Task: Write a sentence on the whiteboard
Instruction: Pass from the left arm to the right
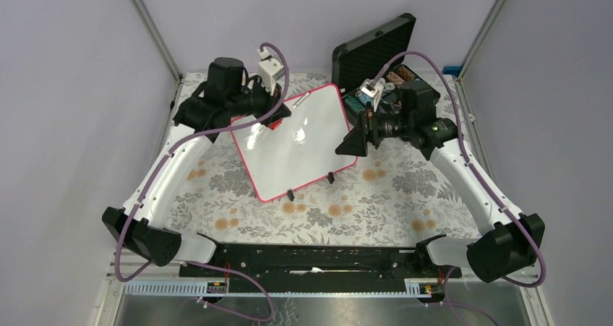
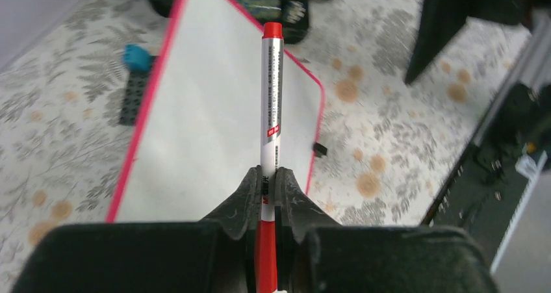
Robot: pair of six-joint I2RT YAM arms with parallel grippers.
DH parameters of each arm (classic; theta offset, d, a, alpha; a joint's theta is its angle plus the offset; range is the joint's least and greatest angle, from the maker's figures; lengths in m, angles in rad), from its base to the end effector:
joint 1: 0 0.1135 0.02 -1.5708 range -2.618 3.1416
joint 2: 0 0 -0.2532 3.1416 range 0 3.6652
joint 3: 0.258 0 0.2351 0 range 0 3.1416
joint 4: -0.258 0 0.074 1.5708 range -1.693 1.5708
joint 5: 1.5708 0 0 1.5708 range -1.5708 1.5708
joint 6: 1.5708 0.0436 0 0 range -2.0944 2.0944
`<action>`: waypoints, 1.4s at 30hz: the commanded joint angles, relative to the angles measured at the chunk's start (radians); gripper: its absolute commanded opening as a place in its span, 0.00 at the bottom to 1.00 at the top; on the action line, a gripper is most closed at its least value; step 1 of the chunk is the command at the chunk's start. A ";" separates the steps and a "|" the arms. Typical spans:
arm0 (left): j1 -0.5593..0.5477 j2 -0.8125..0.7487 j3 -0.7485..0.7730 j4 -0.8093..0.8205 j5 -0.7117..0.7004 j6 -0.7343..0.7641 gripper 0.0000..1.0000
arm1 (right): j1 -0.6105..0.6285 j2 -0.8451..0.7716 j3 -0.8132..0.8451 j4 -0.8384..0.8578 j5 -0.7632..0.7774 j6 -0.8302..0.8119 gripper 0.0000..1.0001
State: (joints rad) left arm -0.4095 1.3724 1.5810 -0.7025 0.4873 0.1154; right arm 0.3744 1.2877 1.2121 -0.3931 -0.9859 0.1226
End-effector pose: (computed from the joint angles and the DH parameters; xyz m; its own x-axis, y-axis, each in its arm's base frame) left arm 0.2479 -0.1299 0.4141 -0.3479 0.2619 -0.9002 0.7752 0.6204 -0.1191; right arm 0.2361 0.1318 0.3550 -0.5266 -0.1344 -0.8394 -0.8361 0.2602 0.4829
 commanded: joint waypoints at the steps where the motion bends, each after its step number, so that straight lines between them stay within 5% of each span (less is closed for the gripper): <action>1: -0.094 -0.005 0.015 -0.095 0.129 0.185 0.00 | -0.067 -0.026 0.007 -0.020 -0.148 0.048 1.00; 7: -0.241 0.029 0.005 -0.194 0.154 0.333 0.00 | -0.086 -0.072 -0.060 0.124 -0.213 0.221 0.98; 16: -0.335 0.105 0.053 -0.168 0.158 0.351 0.00 | -0.082 -0.082 -0.193 0.452 -0.240 0.522 0.86; 25: -0.341 0.110 0.053 -0.093 0.164 0.291 0.00 | -0.061 -0.064 -0.207 0.465 -0.197 0.540 0.64; 42: -0.343 0.128 0.081 -0.050 0.192 0.245 0.00 | -0.015 -0.047 -0.204 0.407 -0.122 0.492 0.43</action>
State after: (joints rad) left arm -0.7486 1.4956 1.6230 -0.8043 0.6304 0.3668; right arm 0.3500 1.2366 0.9871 0.0292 -1.1324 0.6415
